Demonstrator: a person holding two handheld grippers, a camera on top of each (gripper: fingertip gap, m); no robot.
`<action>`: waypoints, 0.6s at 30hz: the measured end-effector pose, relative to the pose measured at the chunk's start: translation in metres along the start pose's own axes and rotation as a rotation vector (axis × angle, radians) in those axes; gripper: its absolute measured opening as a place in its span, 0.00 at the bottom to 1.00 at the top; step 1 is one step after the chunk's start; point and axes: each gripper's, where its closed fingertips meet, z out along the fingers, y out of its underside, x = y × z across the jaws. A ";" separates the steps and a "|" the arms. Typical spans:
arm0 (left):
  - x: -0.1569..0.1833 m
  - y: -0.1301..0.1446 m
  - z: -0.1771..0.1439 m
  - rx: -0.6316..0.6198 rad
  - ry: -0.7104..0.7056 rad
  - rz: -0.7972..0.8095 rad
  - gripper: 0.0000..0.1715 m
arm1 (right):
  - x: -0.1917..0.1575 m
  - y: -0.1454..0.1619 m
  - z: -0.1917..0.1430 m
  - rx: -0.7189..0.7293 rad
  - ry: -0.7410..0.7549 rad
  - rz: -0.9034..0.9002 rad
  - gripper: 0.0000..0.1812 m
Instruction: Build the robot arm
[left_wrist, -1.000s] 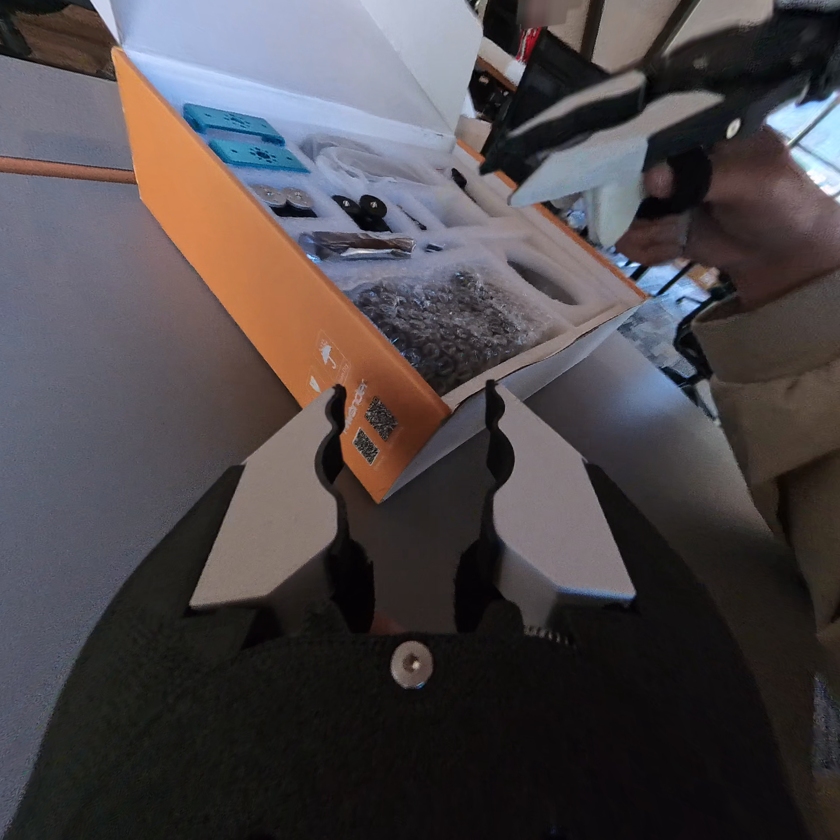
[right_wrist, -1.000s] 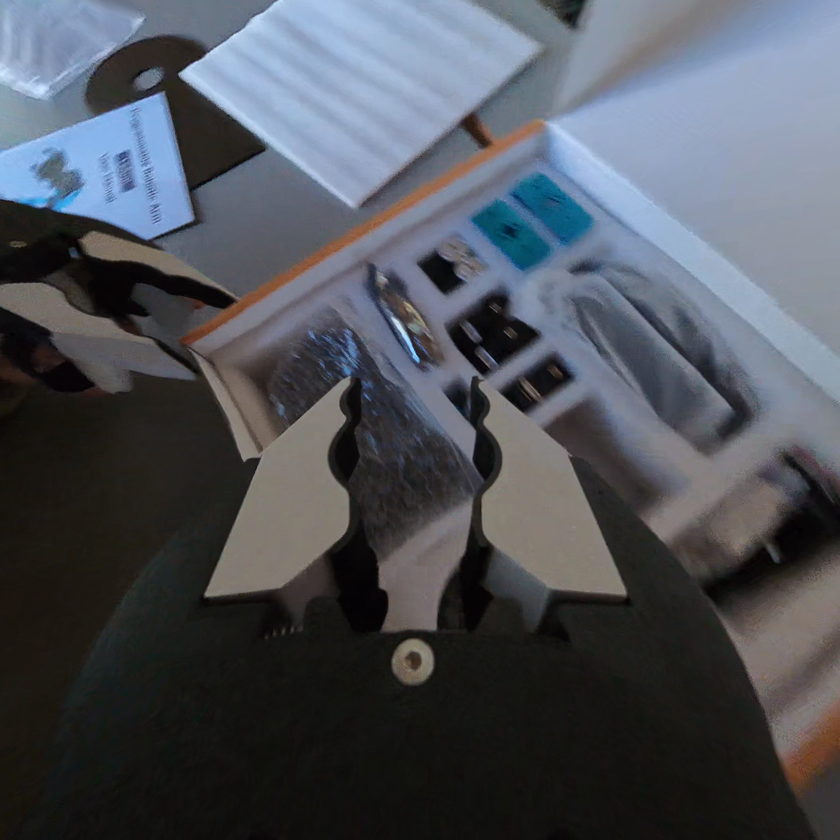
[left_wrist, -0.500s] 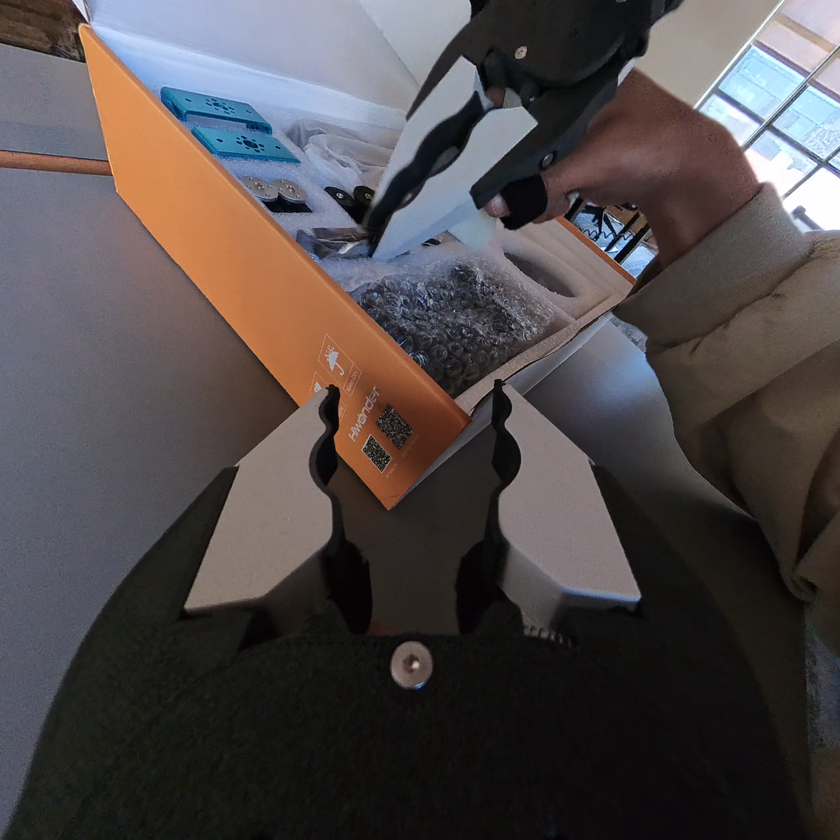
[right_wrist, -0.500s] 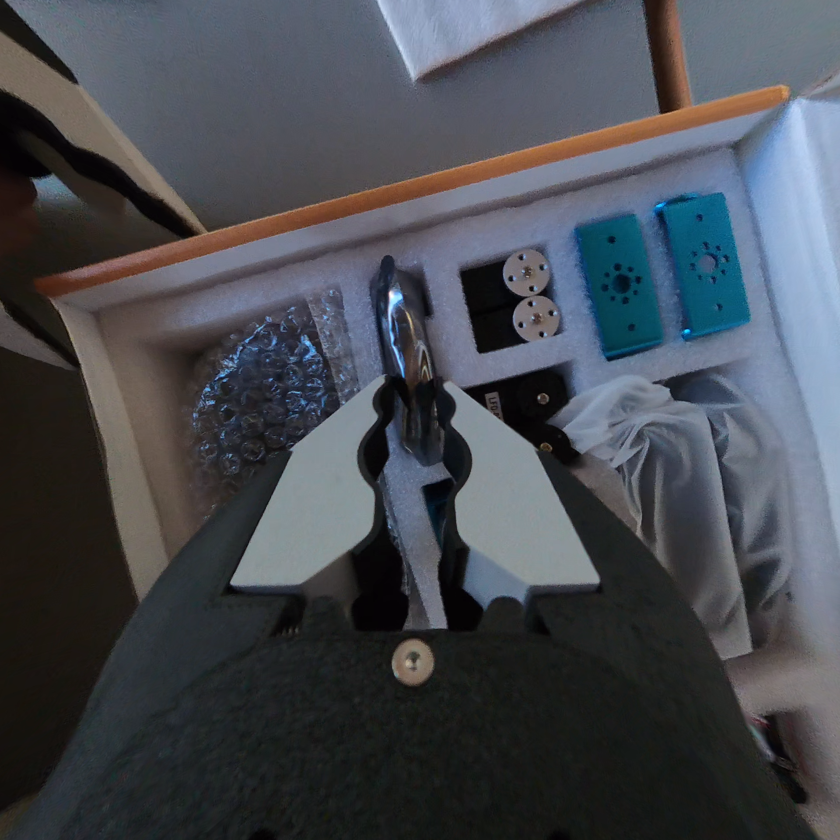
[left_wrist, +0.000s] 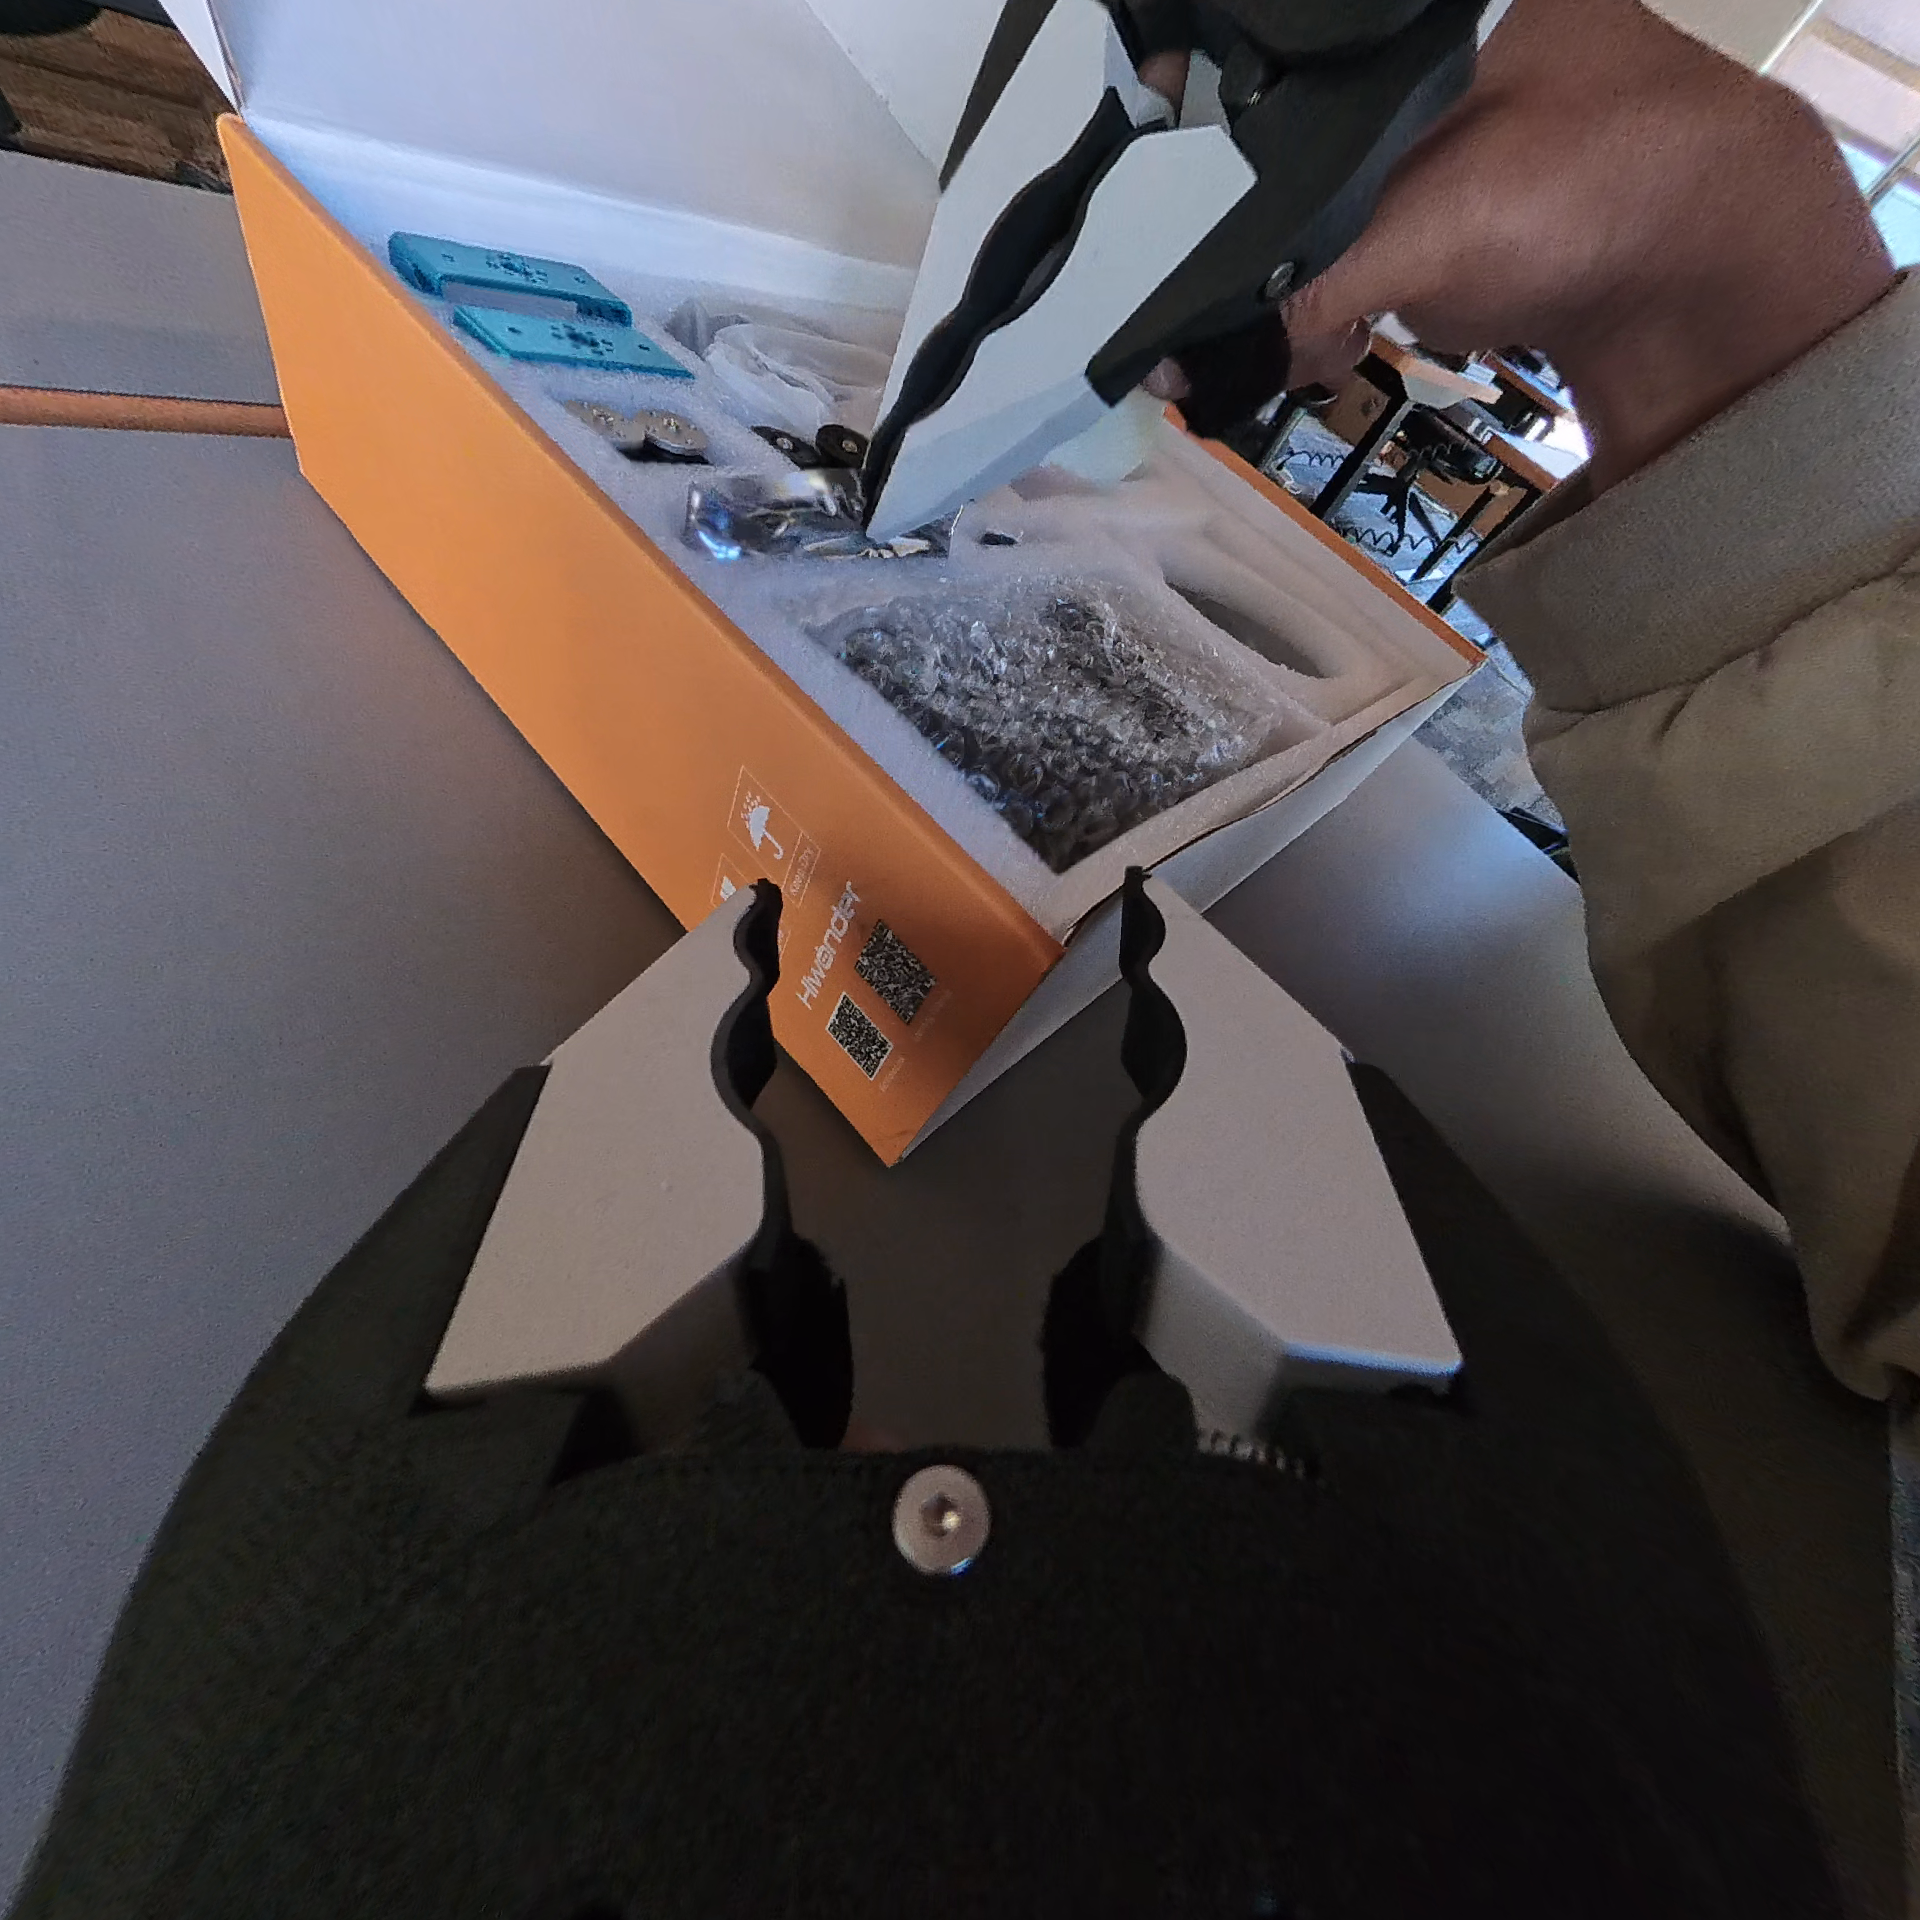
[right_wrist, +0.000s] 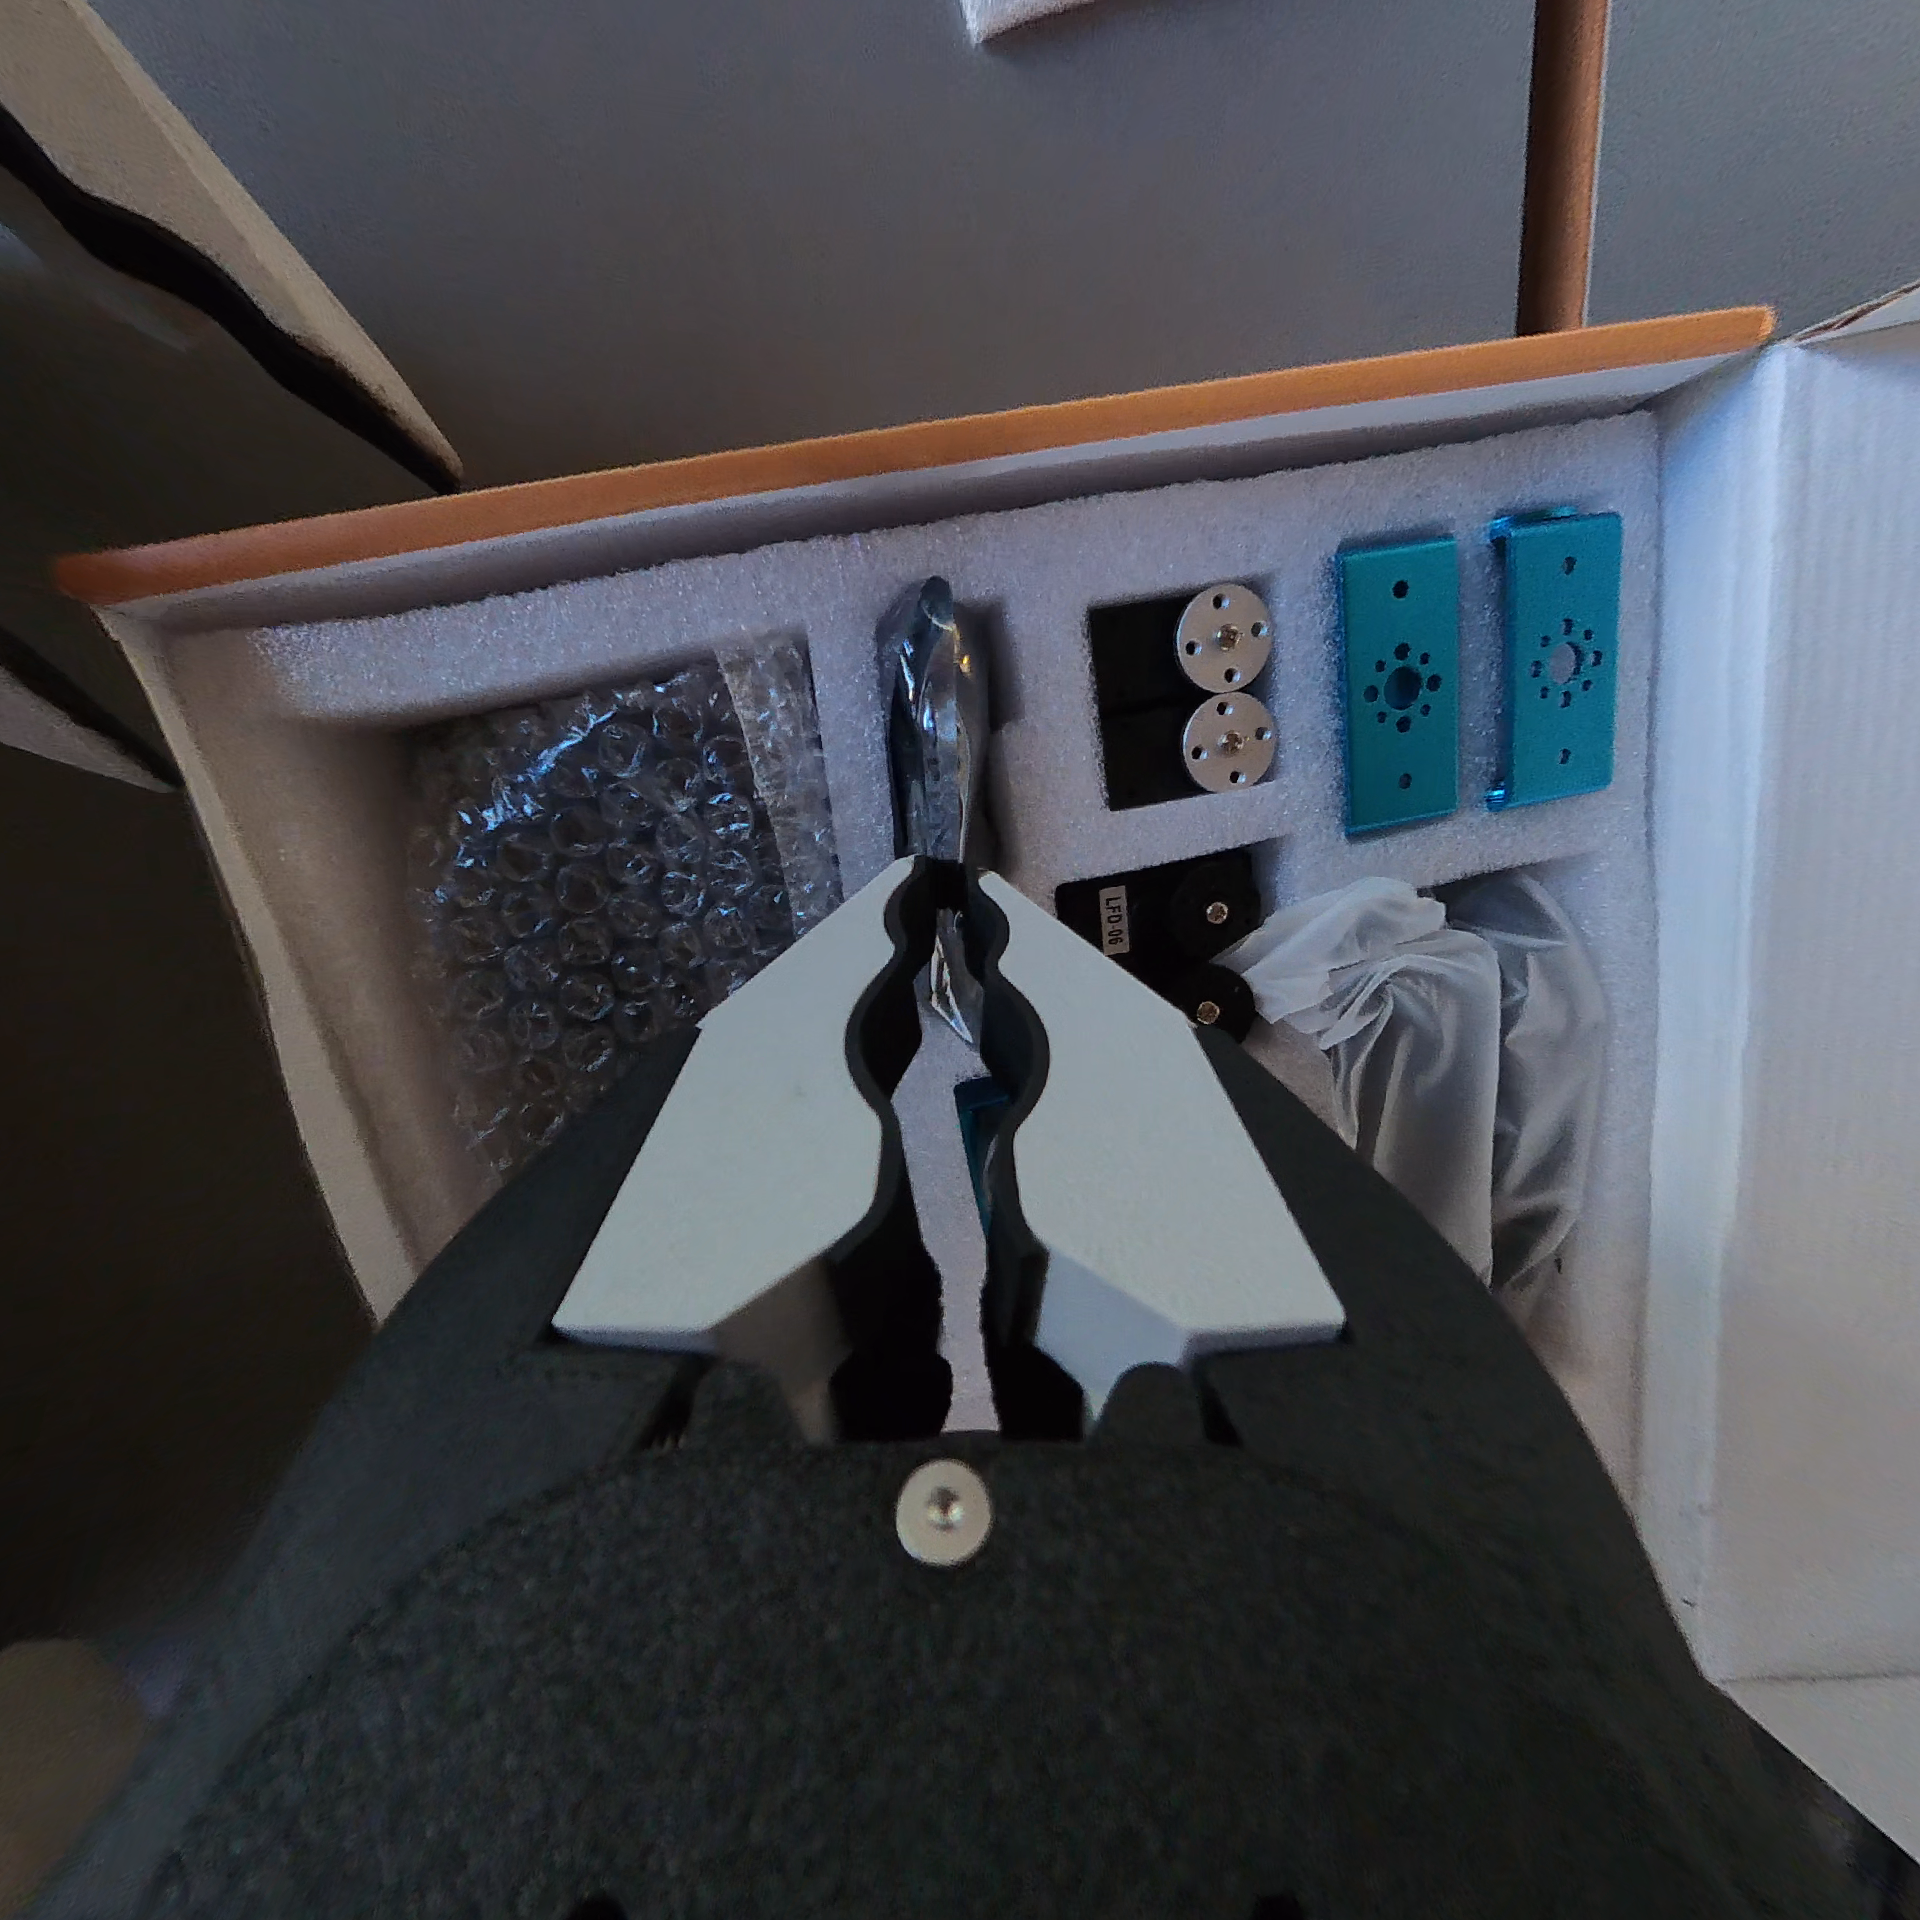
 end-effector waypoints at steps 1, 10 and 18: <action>0.000 0.000 0.000 0.001 -0.001 -0.001 0.39 | 0.001 -0.001 -0.002 0.006 -0.001 0.005 0.02; 0.001 0.002 0.002 -0.004 0.027 -0.040 0.38 | 0.008 -0.001 -0.027 0.102 0.025 0.036 0.02; 0.013 -0.004 0.003 0.018 0.011 0.095 0.34 | 0.006 0.005 -0.027 0.162 -0.016 0.073 0.02</action>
